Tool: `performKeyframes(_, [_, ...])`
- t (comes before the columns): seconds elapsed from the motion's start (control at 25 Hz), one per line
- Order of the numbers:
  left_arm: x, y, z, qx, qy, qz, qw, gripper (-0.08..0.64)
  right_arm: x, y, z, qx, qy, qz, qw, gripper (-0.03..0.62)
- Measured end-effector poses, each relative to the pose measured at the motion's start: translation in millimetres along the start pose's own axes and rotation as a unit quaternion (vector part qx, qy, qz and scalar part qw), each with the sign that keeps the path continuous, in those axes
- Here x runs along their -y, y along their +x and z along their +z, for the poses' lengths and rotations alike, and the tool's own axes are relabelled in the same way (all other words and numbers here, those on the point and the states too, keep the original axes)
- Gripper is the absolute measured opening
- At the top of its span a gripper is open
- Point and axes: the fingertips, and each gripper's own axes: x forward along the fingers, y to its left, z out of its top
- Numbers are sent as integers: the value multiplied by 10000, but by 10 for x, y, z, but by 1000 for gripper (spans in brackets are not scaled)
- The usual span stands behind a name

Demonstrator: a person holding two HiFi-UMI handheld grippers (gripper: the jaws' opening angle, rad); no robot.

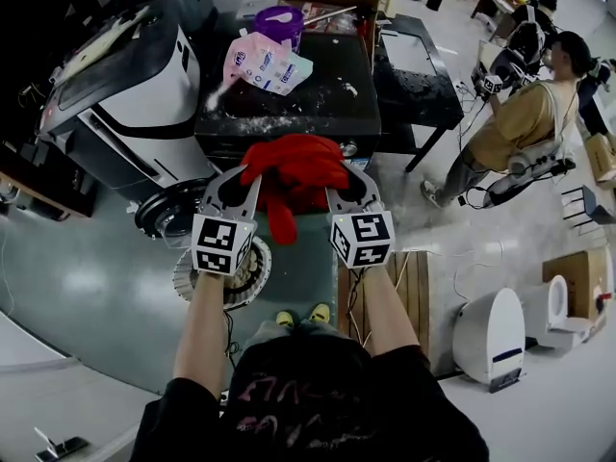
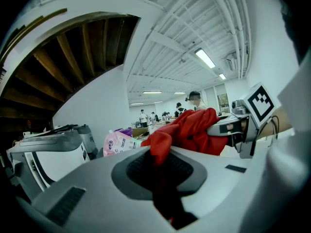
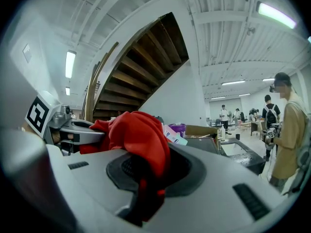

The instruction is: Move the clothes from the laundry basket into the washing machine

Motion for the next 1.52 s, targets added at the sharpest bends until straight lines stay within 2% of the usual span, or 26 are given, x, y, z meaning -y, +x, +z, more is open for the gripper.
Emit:
performKeyframes(0.6, [-147, -47, -166, 116, 105, -325, 9993, 60, -210, -4, -137, -133, -96, -306, 9994, 78])
performKeyframes(1.08, [-204, 411, -840, -172, -283, -304, 9990, 60, 18, 434, -824, -479, 141, -160, 9986, 80])
performKeyframes(1.52, [-308, 943, -1644, -126, -717, -57, 9973, 60, 253, 951, -1637, -671, 296, 47, 9973, 80])
